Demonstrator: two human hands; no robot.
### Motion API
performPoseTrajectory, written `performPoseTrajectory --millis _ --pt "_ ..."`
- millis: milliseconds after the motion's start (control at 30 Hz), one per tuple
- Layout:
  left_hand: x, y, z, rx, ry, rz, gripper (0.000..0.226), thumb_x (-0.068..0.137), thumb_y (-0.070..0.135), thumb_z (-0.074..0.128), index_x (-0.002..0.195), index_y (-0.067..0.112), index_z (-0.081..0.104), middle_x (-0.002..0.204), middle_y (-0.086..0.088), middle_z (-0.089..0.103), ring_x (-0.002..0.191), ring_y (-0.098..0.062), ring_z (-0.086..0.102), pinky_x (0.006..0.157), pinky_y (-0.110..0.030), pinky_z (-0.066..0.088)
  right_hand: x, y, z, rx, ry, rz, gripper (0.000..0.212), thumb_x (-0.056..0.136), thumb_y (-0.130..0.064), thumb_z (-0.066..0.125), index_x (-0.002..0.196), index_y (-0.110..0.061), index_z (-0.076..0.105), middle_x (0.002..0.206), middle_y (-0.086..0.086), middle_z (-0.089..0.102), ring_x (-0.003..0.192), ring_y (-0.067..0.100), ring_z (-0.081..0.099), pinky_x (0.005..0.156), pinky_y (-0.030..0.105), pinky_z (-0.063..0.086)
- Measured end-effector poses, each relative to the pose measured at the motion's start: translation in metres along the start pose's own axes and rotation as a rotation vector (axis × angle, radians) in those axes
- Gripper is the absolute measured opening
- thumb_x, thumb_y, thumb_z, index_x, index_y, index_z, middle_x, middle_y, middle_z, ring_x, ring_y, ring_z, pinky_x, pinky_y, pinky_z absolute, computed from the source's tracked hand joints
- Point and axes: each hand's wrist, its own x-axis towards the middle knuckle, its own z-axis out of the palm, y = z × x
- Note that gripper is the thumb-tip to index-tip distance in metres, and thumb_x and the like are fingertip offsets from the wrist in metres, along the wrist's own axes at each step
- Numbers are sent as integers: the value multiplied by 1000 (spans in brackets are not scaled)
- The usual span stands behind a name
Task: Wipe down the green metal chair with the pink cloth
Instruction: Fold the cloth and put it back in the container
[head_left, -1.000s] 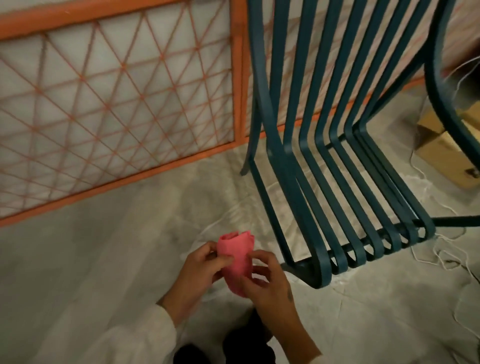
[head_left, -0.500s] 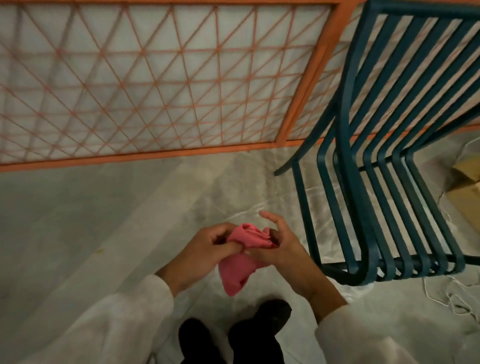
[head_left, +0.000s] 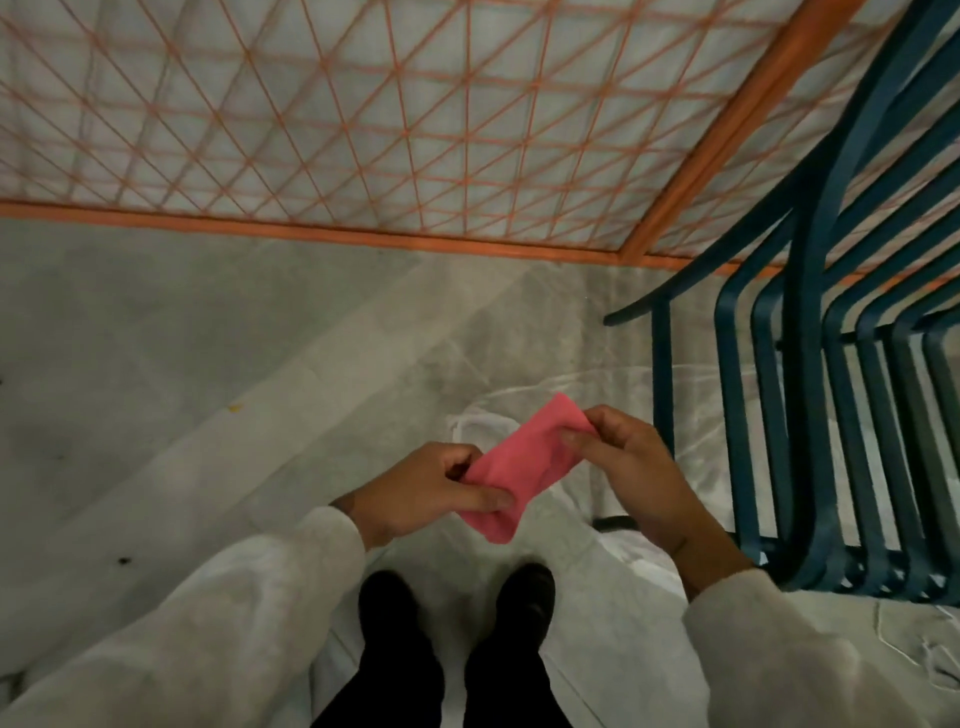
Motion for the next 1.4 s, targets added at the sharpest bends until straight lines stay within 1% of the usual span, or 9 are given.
performPoseTrajectory --millis 233,367,567,767,900,1067,1233,1300,1400 --pt "13 -32 13 -564 52 -154 44 73 -3 77 112 5 60 107 -15 72 98 -26 70 85 -37 57 11 49 -9 288 -17 269 22 92 -19 65 111 -8 66 110 13 71 99 24 68 81 38 59" --pt "29 -59 8 -637 237 -176 64 72 -5 75 128 17 53 107 -18 71 94 -26 69 78 -31 57 13 80 -1 436 -116 419 36 87 -1 66 121 -11 61 123 16 66 110 37 66 88 57 56" --pt "59 -78 -10 -332 237 -152 48 80 -6 70 119 19 54 90 -10 62 77 -22 66 72 -39 60 27 119 25 390 -156 487 31 85 -32 72 111 -16 66 115 6 71 100 29 71 79 44 60" --pt "140 -100 -38 170 229 5 23 81 -6 68 80 17 68 78 1 65 63 1 58 68 -24 51 63 174 52 360 12 341 27 90 -5 67 113 -8 53 113 24 63 95 33 70 70 34 59" --pt "207 -127 -46 447 164 53 20 81 -2 67 93 10 77 89 0 73 63 15 58 70 -4 44 93 216 72 307 59 226 24 93 0 62 112 -10 50 106 19 59 85 23 70 68 34 61" --pt "266 -166 -42 637 137 57 30 81 -3 59 98 12 78 103 -4 75 90 -9 64 70 2 37 125 286 110 161 169 218 10 91 -6 64 95 -15 67 106 8 63 98 27 67 77 45 62" --pt "307 -216 -36 861 2 13 44 81 -7 50 113 13 72 123 -3 67 115 -18 59 92 -12 35 156 341 148 160 195 330 17 88 -19 66 103 -23 71 104 -5 65 92 14 69 83 30 60" --pt "320 -226 -36 918 -41 14 47 80 -8 49 116 12 71 124 -4 67 116 -20 59 98 -21 41 170 352 156 121 194 347 18 90 -11 62 99 -26 69 93 -12 65 80 4 65 71 9 53" --pt "340 -237 -32 1031 -117 46 39 77 -7 51 106 7 73 110 -10 71 104 -28 64 92 -38 50 192 364 165 81 179 373 23 90 -4 60 108 -15 70 93 -3 67 80 9 63 64 5 46"
